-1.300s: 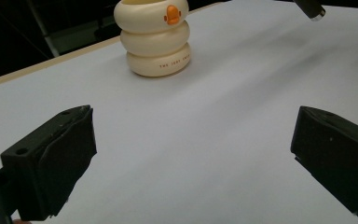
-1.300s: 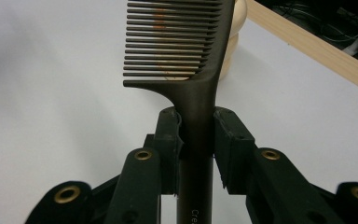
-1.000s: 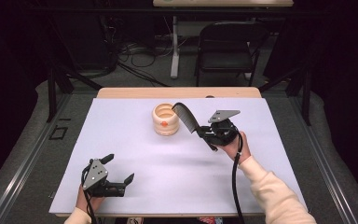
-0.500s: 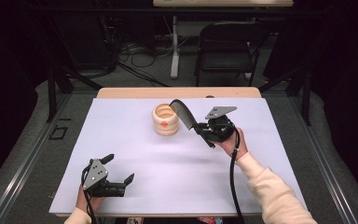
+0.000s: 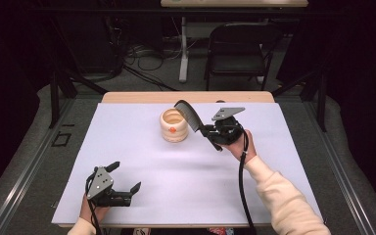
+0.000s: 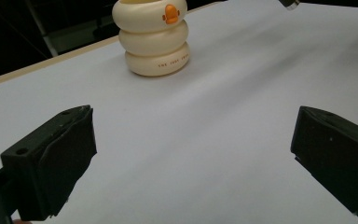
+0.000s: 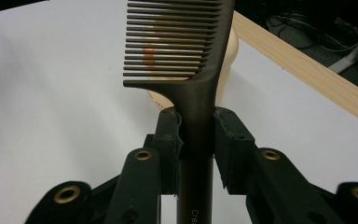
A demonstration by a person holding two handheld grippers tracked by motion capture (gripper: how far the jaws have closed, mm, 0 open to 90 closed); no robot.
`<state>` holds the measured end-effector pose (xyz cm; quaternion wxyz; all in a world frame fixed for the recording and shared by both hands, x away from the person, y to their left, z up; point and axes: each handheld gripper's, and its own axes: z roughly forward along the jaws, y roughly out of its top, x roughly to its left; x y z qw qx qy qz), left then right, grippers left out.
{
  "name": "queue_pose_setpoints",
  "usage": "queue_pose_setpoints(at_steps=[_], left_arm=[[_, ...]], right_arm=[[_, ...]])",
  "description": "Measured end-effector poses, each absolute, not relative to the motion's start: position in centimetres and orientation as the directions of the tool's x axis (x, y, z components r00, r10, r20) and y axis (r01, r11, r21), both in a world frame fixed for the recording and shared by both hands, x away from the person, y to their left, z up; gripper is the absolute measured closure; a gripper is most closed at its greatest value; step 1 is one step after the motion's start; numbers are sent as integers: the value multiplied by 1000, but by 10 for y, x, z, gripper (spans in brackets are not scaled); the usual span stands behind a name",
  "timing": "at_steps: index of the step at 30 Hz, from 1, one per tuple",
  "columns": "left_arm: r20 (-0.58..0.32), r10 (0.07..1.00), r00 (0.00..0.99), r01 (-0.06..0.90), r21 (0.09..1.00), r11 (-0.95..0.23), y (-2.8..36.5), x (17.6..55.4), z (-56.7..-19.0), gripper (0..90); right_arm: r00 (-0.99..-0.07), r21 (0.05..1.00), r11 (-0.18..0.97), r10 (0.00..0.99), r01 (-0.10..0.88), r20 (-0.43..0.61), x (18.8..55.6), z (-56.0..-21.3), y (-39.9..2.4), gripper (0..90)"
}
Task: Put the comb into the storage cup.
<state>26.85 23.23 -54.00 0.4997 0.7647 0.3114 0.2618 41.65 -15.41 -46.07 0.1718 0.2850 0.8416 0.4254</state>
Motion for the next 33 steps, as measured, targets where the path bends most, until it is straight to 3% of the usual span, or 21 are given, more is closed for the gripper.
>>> queue_pose_setpoints(at_steps=[33], left_arm=[[88,737,670,214,928,-305,232,269,-540,2]], right_arm=[[-786,828,462,616,318,-42,431,-454,-138,720]])
